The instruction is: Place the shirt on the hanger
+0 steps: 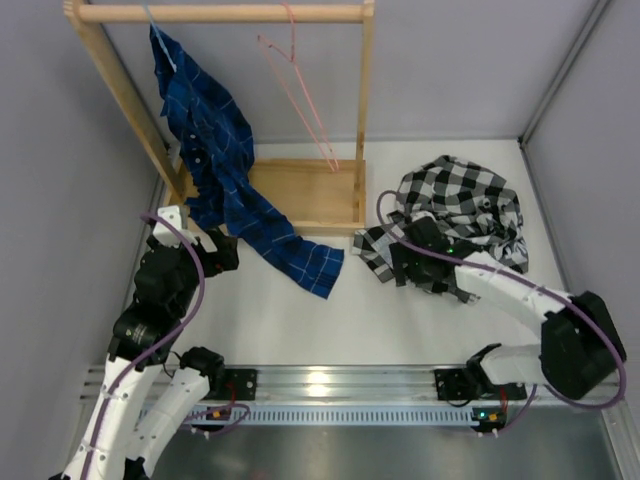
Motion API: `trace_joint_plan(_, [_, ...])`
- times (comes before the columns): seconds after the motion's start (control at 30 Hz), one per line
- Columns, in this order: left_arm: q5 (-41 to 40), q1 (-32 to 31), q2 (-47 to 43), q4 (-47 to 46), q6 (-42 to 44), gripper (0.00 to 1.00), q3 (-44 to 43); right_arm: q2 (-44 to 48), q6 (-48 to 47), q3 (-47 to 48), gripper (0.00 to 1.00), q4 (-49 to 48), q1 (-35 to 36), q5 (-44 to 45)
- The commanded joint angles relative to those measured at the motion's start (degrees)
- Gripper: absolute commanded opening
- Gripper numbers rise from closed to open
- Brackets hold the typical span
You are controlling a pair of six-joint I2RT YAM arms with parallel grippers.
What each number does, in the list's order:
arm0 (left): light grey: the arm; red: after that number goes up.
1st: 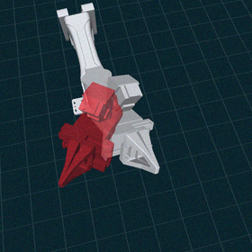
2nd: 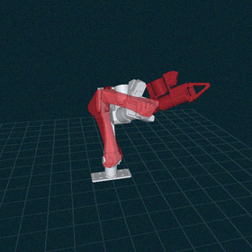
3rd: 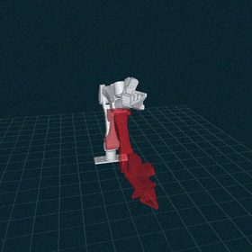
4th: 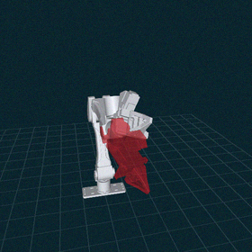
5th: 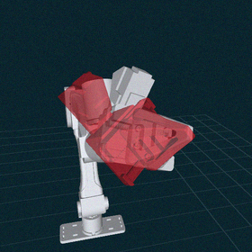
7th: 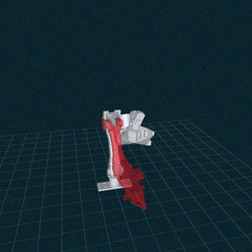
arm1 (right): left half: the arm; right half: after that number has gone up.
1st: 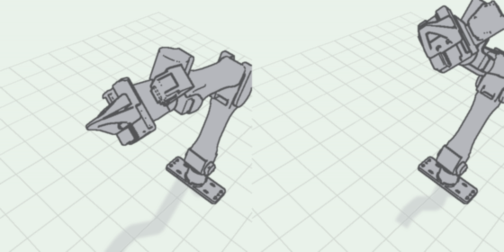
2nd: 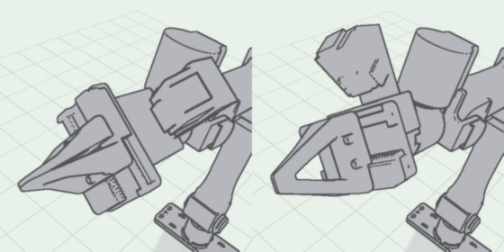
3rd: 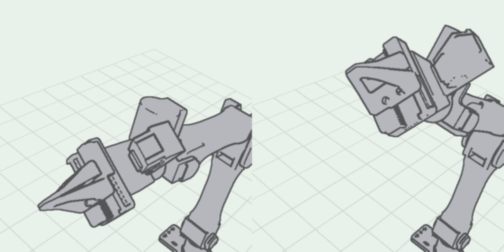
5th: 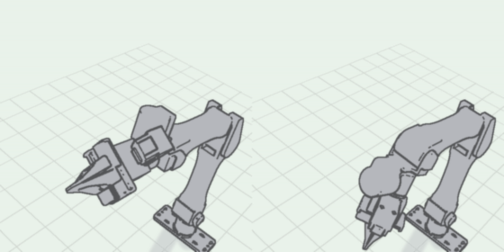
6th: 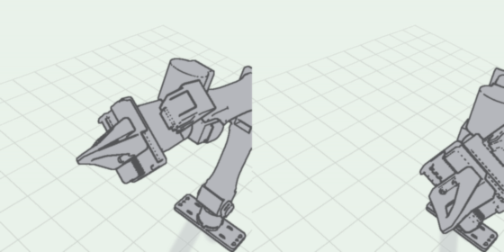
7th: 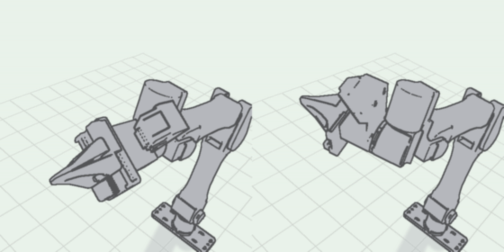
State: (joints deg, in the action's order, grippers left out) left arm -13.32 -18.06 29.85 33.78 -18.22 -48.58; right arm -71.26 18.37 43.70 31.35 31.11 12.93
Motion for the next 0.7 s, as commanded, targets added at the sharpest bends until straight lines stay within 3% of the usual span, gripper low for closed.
trace_joint_plan(0.0, [0.93,-0.22,-0.40,-2.93,0.73,0.98,0.50,-8.43,-4.39,7.09,0.87,-2.26,4.48,7.89])
trace_joint_plan(0.13, [0.84,-0.22,-0.58,-2.93,0.82,0.98,0.67,-18.36,-5.27,9.73,0.74,-4.09,4.14,11.24])
trace_joint_plan(0.23, [1.19,-0.22,-0.67,-2.93,0.73,0.98,0.68,-20.75,-5.62,10.70,0.60,-5.60,3.17,11.51])
trace_joint_plan(0.27, [1.28,-0.22,-0.49,-2.93,0.73,0.98,0.68,-22.41,-5.89,11.31,0.48,-5.34,3.16,12.03])
trace_joint_plan(0.33, [1.46,-0.22,-0.31,-2.93,0.81,0.98,0.59,-23.30,-6.24,12.81,0.35,-5.43,3.16,12.21])
trace_joint_plan(0.43, [1.28,-0.22,-0.49,-2.93,0.82,0.98,0.59,-23.57,-6.51,14.39,0.00,-5.51,3.08,11.07])
trace_joint_plan(0.67, [1.28,-0.22,-0.14,-2.84,0.90,0.98,0.68,-14.62,-5.81,20.97,0.00,-5.87,-1.04,6.15])
